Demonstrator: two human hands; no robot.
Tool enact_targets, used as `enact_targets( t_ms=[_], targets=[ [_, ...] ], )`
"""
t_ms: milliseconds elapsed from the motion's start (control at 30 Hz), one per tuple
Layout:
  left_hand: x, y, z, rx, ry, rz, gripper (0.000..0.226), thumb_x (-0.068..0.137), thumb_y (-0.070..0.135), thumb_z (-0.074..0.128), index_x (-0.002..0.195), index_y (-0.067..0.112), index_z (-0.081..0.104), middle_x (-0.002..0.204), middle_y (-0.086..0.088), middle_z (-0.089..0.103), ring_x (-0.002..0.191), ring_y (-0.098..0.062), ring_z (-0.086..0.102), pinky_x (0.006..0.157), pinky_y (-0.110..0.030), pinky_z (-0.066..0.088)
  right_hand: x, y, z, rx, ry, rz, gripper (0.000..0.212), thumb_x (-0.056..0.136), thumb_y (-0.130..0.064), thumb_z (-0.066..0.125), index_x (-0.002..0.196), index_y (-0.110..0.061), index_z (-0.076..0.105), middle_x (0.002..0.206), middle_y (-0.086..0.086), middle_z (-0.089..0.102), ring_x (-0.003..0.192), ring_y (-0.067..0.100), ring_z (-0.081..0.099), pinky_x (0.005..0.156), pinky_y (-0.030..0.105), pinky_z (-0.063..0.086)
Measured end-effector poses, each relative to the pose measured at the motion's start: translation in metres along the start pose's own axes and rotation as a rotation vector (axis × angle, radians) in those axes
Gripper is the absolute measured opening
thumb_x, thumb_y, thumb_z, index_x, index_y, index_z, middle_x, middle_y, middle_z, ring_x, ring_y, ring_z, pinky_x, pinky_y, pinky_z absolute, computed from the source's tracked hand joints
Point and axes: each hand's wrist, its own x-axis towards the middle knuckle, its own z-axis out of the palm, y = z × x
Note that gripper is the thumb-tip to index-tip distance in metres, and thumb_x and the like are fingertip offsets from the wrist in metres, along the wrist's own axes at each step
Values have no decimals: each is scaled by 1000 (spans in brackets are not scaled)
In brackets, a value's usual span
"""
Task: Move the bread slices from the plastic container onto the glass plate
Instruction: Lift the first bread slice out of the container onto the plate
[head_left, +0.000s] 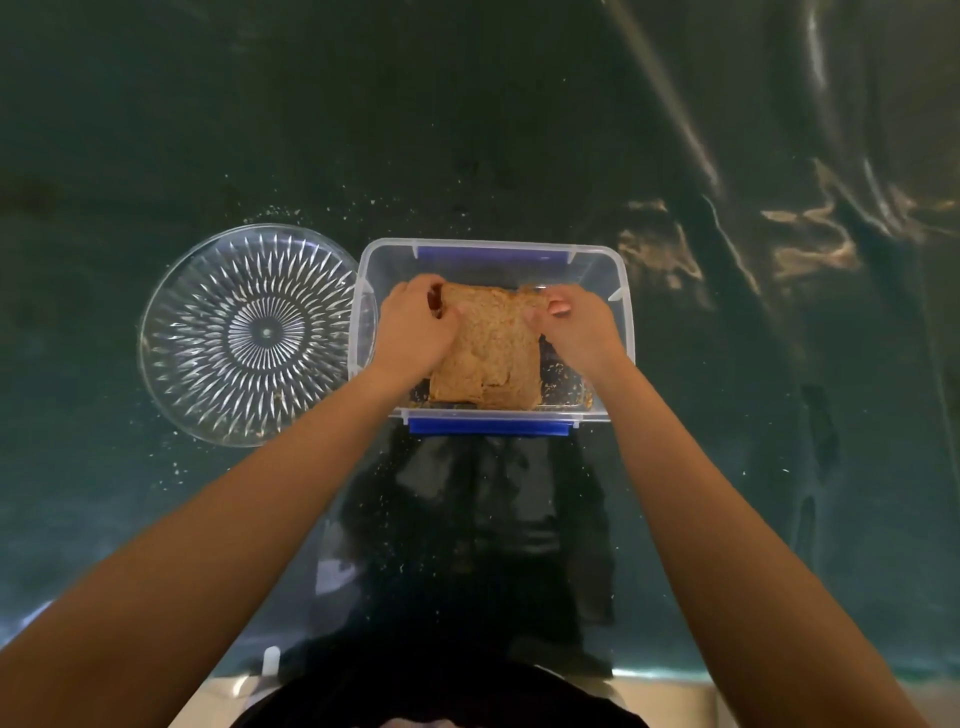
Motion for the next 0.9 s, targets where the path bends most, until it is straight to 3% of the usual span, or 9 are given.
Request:
enact_targets(
  t_ms=[67, 133, 233, 333, 433, 533, 633, 800, 900],
  targets=[
    [-3, 0, -1, -48, 7, 6, 37, 89, 27, 56, 123, 16, 50, 128, -9, 54, 116, -23, 52, 98, -32, 42, -3, 0, 1, 29, 28, 2, 33, 89, -24, 61, 119, -12, 56, 107, 0, 60, 91, 13, 54, 64, 13, 41],
    [-5, 0, -2, -120, 1, 5, 36, 89, 27, 56, 123, 17, 50, 128, -7, 55, 112, -20, 54, 95, -29, 44, -7, 0, 0, 88, 41, 12, 35, 87, -23, 63, 119, -11, 54, 104, -2, 56, 92, 14, 55, 63, 13, 44],
    [-10, 0, -7, -236, 4, 23, 35, 88, 25, 58, 121, 17, 51, 119, -1, 56, 99, -10, 51, 82, -21, 42, -14, -4, -4, 190, 78, 30, 34, 85, -20, 66, 115, -10, 56, 103, 0, 57, 97, 19, 59, 83, 33, 56],
    [-16, 2, -18, -345, 4, 44, 32, 88, 25, 59, 118, 20, 51, 106, 9, 51, 96, -9, 49, 73, -15, 44, -21, -15, -10, 266, 113, -11, 33, 83, -17, 69, 113, -9, 59, 100, 1, 59, 97, 20, 61, 86, 35, 56],
    [-21, 5, -34, -460, 17, 82, 29, 87, 23, 61, 114, 20, 51, 102, 9, 52, 98, -11, 53, 81, -27, 54, -29, -32, -17, 312, 147, -80, 30, 81, -15, 70, 110, -12, 61, 94, -4, 61, 96, 20, 63, 84, 36, 58],
    [-26, 6, -55, -557, 58, 109, 34, 85, 22, 63, 117, 17, 52, 106, 4, 56, 102, -15, 57, 89, -38, 55, -38, -54, -18, 276, 192, -148, 30, 80, -21, 71, 109, -20, 63, 104, 2, 66, 100, 22, 66, 88, 43, 57],
    [-27, 1, -76, -638, 99, 100, 39, 84, 24, 65, 120, 19, 51, 104, 5, 58, 103, -16, 60, 87, -36, 57, -44, -79, -12, 302, 217, -216, 32, 80, -18, 70, 111, -16, 63, 109, 7, 67, 102, 23, 65, 87, 43, 57],
    [-26, -18, -115, -721, 162, 99, 36, 84, 20, 65, 118, 17, 54, 94, 9, 56, 100, -19, 60, 87, -37, 57, -51, -120, 16, 274, 221, -309, 30, 84, -20, 67, 114, -16, 62, 104, -3, 63, 100, 13, 63, 89, 32, 58],
    [-26, -34, -139, -750, 214, 94, 36, 84, 18, 65, 118, 15, 55, 93, 9, 55, 98, -19, 60, 84, -34, 57, -52, -140, 39, 287, 199, -327, 30, 84, -19, 66, 114, -15, 62, 110, 3, 65, 103, 15, 63, 88, 32, 58]
  ],
)
